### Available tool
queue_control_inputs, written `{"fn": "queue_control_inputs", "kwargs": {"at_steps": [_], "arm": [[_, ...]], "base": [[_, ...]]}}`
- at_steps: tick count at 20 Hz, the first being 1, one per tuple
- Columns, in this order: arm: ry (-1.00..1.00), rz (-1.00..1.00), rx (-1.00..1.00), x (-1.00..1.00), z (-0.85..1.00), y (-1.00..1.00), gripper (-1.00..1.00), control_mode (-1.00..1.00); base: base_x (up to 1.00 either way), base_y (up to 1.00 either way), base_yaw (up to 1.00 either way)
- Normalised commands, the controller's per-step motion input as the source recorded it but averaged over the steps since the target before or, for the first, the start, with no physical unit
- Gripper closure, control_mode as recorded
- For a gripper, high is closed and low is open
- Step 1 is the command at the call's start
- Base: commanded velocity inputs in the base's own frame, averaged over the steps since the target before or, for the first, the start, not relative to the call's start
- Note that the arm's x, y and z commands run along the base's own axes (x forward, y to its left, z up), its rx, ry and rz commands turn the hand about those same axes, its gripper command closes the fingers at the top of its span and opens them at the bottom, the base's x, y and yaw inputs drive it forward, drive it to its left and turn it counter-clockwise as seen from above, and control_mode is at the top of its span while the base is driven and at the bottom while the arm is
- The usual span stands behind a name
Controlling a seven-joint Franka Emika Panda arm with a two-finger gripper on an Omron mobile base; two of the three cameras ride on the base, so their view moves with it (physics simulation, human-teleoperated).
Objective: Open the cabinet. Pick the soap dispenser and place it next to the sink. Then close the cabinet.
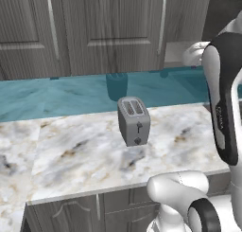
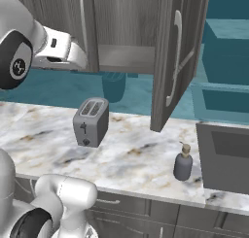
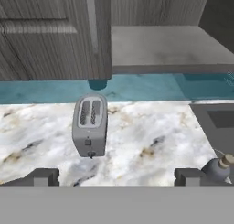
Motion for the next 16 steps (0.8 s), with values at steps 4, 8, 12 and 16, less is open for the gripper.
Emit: {"fn": "queue_control_inputs", "kwargs": {"at_steps": [4, 8, 12, 16], "arm": [[-0.07, 0.0, 0.03, -0.3, -0.38, 0.0, -1.0, -1.0], [-0.26, -0.01, 0.03, -0.56, 0.0, 0.0, -1.0, -1.0], [-0.31, -0.01, 0.01, -0.64, 0.0, 0.0, -1.0, -1.0], [-0.16, -0.02, 0.0, -0.75, 0.1, -0.01, -1.0, -1.0]], "base": [[0.0, 0.0, 0.0], [0.0, 0.0, 0.0], [0.0, 0.0, 0.0], [0.0, 0.0, 0.0]]}}
